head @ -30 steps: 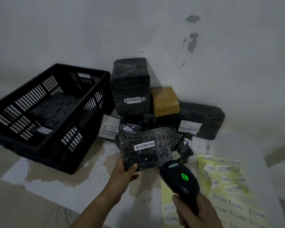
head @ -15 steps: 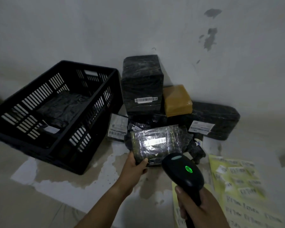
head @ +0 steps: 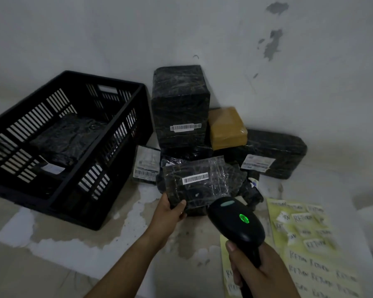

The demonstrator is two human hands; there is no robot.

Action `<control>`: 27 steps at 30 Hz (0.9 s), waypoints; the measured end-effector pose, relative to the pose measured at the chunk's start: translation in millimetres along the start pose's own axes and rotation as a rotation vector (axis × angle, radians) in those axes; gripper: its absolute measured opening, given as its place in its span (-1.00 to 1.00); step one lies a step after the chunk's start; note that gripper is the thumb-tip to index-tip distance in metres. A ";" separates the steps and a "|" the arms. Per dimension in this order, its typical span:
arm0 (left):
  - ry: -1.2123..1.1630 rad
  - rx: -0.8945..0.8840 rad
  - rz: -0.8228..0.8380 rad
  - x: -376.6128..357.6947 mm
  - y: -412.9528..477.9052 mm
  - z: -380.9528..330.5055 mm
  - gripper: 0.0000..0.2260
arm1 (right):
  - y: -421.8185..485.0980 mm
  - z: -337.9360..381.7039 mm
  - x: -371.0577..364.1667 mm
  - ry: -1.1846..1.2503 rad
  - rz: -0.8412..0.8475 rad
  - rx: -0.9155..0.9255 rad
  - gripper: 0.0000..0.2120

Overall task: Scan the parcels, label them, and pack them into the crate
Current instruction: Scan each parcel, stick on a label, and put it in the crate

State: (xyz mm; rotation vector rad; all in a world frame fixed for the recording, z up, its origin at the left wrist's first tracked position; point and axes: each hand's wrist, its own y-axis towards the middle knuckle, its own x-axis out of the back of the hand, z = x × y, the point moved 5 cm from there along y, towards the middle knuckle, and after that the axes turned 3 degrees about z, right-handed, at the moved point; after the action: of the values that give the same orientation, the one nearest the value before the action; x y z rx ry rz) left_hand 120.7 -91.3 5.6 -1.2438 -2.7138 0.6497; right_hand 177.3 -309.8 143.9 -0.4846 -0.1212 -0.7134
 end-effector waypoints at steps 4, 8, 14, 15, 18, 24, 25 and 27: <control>0.002 0.003 0.006 -0.7 2.8 -0.6 -0.72 | 0.1 -0.3 1.4 -0.021 -0.007 0.009 -0.62; -0.003 0.017 0.007 -0.6 1.8 -0.7 -0.72 | -1.8 -1.2 -0.2 -0.038 0.012 0.023 -0.62; -0.002 0.004 -0.010 4.8 -6.6 -6.3 -0.73 | 8.7 -11.1 -6.0 0.010 0.003 0.004 -0.77; -0.005 0.002 -0.031 9.8 -7.9 -6.7 -0.75 | 14.0 -14.4 -8.5 -0.003 0.027 0.004 -0.74; -0.046 -0.010 -0.133 31.4 -11.9 -8.2 -0.78 | 34.5 -36.0 -20.1 -0.097 0.167 -0.034 -0.66; -0.079 -0.058 -0.243 80.1 -24.5 -15.1 -0.73 | 71.8 -95.3 -57.9 -0.489 0.309 0.002 -0.48; -0.074 -0.060 -0.245 86.1 -26.5 -15.0 -0.72 | 77.3 -101.7 -67.1 -0.546 0.313 0.043 -0.45; -0.079 -0.050 -0.254 96.0 -32.1 -13.0 -0.70 | 87.5 -111.0 -86.1 -0.640 0.326 0.098 -0.38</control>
State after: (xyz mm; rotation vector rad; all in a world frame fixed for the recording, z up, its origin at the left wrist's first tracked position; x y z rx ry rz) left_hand 37.5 -34.4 21.4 -0.8771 -2.9002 0.6155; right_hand 163.5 -253.0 -10.9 -0.6083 -0.6592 -0.2116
